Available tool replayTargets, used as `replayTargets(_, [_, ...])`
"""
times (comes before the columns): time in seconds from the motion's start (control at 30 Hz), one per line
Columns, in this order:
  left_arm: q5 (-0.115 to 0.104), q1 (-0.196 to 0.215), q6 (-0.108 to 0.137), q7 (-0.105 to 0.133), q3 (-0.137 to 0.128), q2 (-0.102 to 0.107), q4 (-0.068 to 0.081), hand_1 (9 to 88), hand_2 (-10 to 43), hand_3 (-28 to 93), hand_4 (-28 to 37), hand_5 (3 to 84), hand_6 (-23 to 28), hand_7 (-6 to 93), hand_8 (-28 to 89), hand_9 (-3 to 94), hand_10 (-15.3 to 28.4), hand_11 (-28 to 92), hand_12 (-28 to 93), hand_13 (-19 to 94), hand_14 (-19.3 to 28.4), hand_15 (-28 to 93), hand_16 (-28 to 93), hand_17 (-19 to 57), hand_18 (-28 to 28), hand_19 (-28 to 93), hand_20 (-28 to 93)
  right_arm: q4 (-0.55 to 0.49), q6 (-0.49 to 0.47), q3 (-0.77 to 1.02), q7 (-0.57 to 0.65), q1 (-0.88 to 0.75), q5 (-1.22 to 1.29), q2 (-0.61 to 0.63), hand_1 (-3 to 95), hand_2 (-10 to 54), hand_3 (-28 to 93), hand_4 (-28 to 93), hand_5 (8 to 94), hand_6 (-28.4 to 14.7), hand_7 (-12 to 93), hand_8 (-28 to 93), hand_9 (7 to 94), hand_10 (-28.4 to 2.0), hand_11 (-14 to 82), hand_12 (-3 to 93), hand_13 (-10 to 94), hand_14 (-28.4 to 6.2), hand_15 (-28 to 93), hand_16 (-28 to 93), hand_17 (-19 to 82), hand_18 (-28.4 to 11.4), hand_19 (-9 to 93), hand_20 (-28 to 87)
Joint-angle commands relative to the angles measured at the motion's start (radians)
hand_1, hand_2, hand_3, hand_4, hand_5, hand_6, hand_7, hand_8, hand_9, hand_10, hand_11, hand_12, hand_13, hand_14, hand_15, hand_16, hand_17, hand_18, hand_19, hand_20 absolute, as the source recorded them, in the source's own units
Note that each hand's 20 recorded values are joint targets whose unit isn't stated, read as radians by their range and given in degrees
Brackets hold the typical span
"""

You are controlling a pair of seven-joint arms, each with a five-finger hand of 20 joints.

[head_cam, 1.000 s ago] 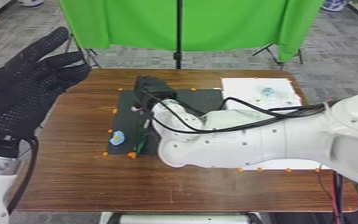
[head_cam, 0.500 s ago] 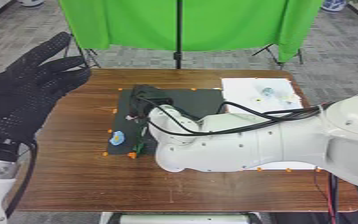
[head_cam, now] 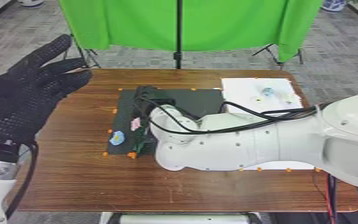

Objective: Arrange flowers

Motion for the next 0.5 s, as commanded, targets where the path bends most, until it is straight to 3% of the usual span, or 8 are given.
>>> replayTargets(0.03, [0.002, 0.029, -0.011, -0.041, -0.024, -0.046, -0.007, 22.6, 7.9, 76, -26.2, 30.0, 6.9, 16.2, -11, 26.9, 20.6, 27, 12, 20, 27.8, 49, -9, -10.1, 27.9, 58, 18, -0.014, -0.007, 0.031, -0.024, -0.001, -0.012, 0.016, 50.1, -8.3, 58, -28, 69.3, 6.4, 18, -7, 87.2, -4.6, 15.6, 17.1, 79, -2.6, 64, 18, 26, -15.9, 82, 24])
replayTargets(0.13, [0.0, 0.063, 0.006, -0.038, -0.047, -0.053, -0.019, 22.5, 7.8, 76, -26.2, 30.0, 6.9, 16.2, -11, 26.9, 20.6, 27, 12, 20, 27.9, 49, -9, -10.1, 27.8, 58, 18, -0.037, -0.006, 0.044, -0.054, 0.008, 0.012, 0.044, 48.2, -7.8, 60, -28, 69.1, 6.2, 18, -7, 86.6, -5.1, 17.0, 15.9, 79, -2.8, 65, 17, 26, -16.1, 82, 24])
replayTargets(0.23, [0.0, 0.111, 0.027, -0.035, -0.072, -0.078, -0.041, 22.6, 7.8, 76, -26.2, 30.0, 6.9, 16.2, -11, 27.0, 20.6, 27, 12, 20, 27.8, 49, -9, -10.0, 27.8, 58, 18, -0.066, -0.006, 0.07, -0.069, 0.007, 0.007, 0.088, 45.7, -7.3, 64, -28, 68.2, 5.7, 17, -7, 86.0, -5.8, 17.7, 15.1, 79, -3.2, 64, 17, 25, -16.4, 81, 24])
replayTargets(0.3, [0.001, 0.139, 0.034, -0.042, -0.086, -0.101, -0.051, 22.6, 7.8, 76, -26.1, 30.0, 6.9, 16.1, -11, 27.0, 20.5, 27, 12, 20, 27.8, 49, -9, -10.1, 27.9, 58, 18, -0.099, -0.06, 0.141, -0.075, -0.028, -0.015, 0.14, 43.4, -7.2, 67, -28, 66.2, 5.2, 17, -9, 84.5, -6.8, 18.1, 14.7, 78, -3.6, 64, 17, 25, -16.7, 81, 24])
replayTargets(0.33, [-0.002, 0.156, 0.05, -0.036, -0.084, -0.107, -0.056, 22.6, 7.9, 76, -26.2, 30.0, 6.9, 16.2, -11, 27.0, 20.5, 27, 12, 20, 27.8, 49, -9, -10.1, 27.9, 58, 18, -0.116, -0.052, 0.149, -0.075, -0.03, -0.012, 0.161, 42.5, -7.0, 69, -28, 65.5, 5.0, 17, -10, 83.9, -7.2, 18.3, 14.7, 78, -3.9, 64, 17, 25, -16.7, 81, 24])
replayTargets(0.5, [0.001, 0.219, 0.078, -0.033, -0.091, -0.159, -0.077, 22.6, 7.9, 76, -26.2, 30.0, 6.9, 16.2, -11, 26.9, 20.5, 27, 12, 20, 27.9, 50, -9, -10.1, 27.9, 58, 18, -0.208, -0.152, 0.335, -0.04, -0.181, -0.119, 0.296, 36.7, -5.7, 73, -28, 59.5, 2.4, 17, -14, 79.3, -10.0, 18.8, 14.3, 75, -5.8, 64, 16, 24, -17.8, 81, 23])
